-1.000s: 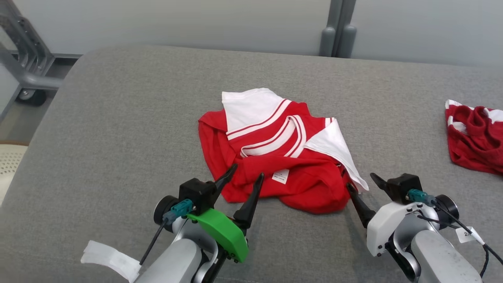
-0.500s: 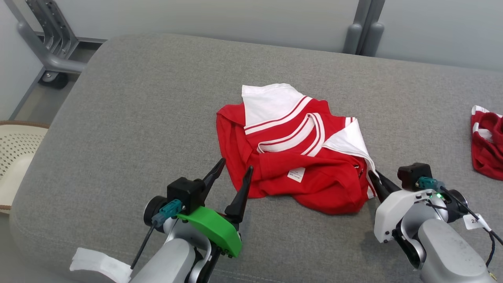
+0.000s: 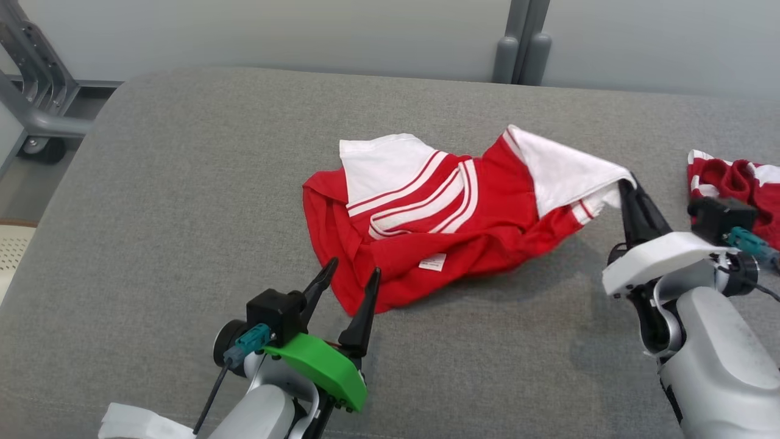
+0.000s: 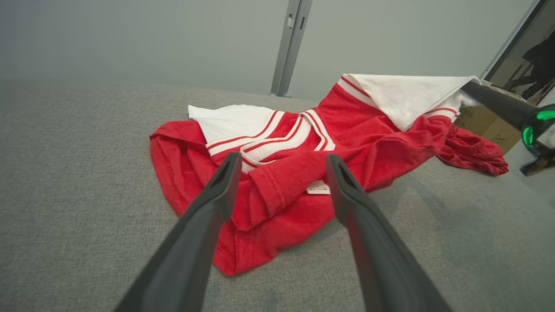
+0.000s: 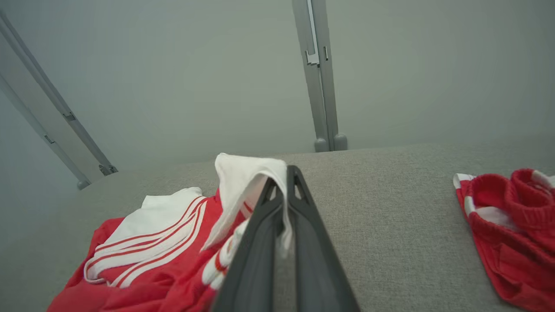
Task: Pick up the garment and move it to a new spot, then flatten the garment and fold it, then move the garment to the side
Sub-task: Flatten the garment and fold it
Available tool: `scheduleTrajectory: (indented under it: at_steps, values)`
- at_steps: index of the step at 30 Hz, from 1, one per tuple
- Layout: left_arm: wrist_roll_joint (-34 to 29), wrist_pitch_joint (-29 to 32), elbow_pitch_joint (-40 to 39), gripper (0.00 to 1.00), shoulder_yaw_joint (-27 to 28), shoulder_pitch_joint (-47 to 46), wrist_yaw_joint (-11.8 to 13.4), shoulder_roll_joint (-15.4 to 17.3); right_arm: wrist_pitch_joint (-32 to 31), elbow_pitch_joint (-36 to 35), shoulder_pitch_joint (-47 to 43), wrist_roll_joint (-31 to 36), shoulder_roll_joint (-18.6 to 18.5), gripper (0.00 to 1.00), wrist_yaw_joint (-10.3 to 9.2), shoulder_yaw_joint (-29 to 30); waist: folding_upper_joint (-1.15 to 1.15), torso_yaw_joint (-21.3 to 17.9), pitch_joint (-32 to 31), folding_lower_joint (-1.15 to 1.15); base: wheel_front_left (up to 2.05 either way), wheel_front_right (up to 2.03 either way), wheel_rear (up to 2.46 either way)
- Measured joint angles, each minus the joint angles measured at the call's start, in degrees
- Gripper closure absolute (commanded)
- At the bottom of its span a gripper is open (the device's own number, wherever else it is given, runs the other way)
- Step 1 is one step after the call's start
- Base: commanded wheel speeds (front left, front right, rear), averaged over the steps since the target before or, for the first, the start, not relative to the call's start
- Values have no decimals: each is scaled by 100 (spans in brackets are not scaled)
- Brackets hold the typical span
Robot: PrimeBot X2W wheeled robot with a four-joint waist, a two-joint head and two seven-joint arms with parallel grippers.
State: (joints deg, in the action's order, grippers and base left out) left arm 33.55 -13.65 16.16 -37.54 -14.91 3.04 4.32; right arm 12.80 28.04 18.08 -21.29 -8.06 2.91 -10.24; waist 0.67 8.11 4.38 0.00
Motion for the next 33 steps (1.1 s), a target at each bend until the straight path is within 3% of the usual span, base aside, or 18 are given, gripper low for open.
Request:
scheduleTrajectory:
  at_steps: [7,12,21,23,24,26,28,33]
  values:
    - [5,-1,-34,0,-56,101,1,-4,84,263,-495,-353,-162,100,-657,951,0,-202,-93,0,0,0,0]
    - [5,7,-34,0,-133,125,0,7,70,679,-1273,-385,13,100,-570,689,0,-258,-102,0,0,0,0]
    - [2,244,56,0,-427,221,-101,22,76,694,-1268,-328,137,100,-434,411,0,-492,-126,0,0,0,0]
    - [2,311,126,0,-531,228,-133,14,78,689,-1256,-282,137,92,-411,379,0,-556,-132,0,0,0,0]
    - [3,350,163,0,-564,231,-158,7,78,687,-1245,-275,138,76,-394,359,0,-591,-133,0,0,0,0]
    - [4,432,233,0,-644,233,-194,-1,79,678,-1205,-240,159,53,-393,308,0,-666,-132,0,0,0,0]
    - [12,515,350,0,-734,234,-203,-18,79,668,-1139,-233,194,0,-390,265,0,-747,-126,0,0,0,0]
    - [31,680,588,0,-901,234,-253,-40,85,619,-1070,-182,247,0,-343,215,0,-972,-84,0,0,0,0]
